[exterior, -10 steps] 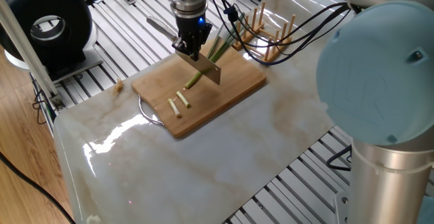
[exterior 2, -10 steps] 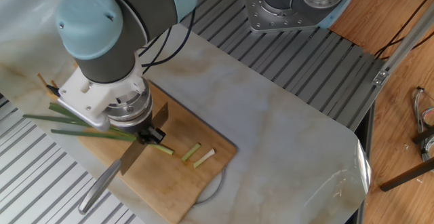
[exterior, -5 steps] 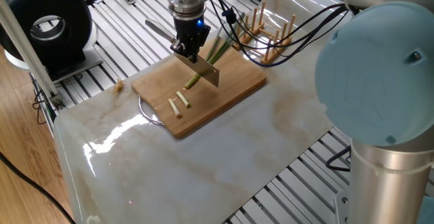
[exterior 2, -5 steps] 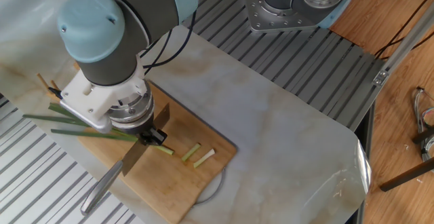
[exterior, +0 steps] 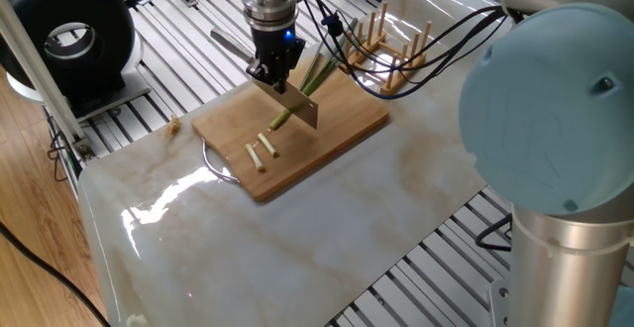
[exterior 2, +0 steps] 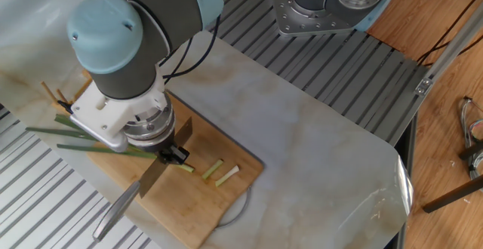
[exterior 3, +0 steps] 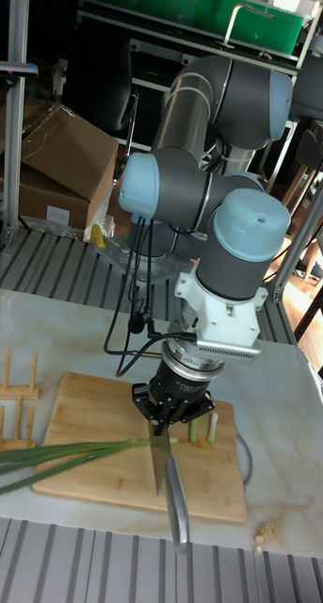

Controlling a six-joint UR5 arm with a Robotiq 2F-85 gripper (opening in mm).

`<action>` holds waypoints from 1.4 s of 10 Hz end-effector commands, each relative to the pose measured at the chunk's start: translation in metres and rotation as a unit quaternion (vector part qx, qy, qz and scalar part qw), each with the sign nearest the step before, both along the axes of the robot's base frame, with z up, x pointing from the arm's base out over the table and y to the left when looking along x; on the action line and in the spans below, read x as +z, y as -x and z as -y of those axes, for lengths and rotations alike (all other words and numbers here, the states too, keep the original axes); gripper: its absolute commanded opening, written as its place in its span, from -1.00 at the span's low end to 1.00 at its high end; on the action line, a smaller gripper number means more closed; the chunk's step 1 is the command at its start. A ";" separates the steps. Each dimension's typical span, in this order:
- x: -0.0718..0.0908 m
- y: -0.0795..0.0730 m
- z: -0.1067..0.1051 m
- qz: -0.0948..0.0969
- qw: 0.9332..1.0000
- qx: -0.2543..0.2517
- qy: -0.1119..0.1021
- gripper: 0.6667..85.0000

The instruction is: Chop the green garlic

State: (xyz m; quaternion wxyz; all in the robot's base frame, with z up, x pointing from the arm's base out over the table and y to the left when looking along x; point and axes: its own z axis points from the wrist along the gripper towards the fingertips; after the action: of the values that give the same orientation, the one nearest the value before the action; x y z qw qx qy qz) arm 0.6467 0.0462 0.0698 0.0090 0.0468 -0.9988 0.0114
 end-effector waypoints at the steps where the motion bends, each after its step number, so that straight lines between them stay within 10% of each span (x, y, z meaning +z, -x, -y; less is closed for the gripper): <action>1: -0.001 -0.001 -0.011 0.001 1.000 -0.008 -0.009 -0.98; 14: 0.002 0.000 -0.048 0.001 0.999 -0.032 -0.022 -0.98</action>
State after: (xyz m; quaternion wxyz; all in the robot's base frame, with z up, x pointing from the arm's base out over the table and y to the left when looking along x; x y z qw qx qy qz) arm 0.6466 0.0860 0.0713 0.0086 0.0229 -0.9997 -0.0039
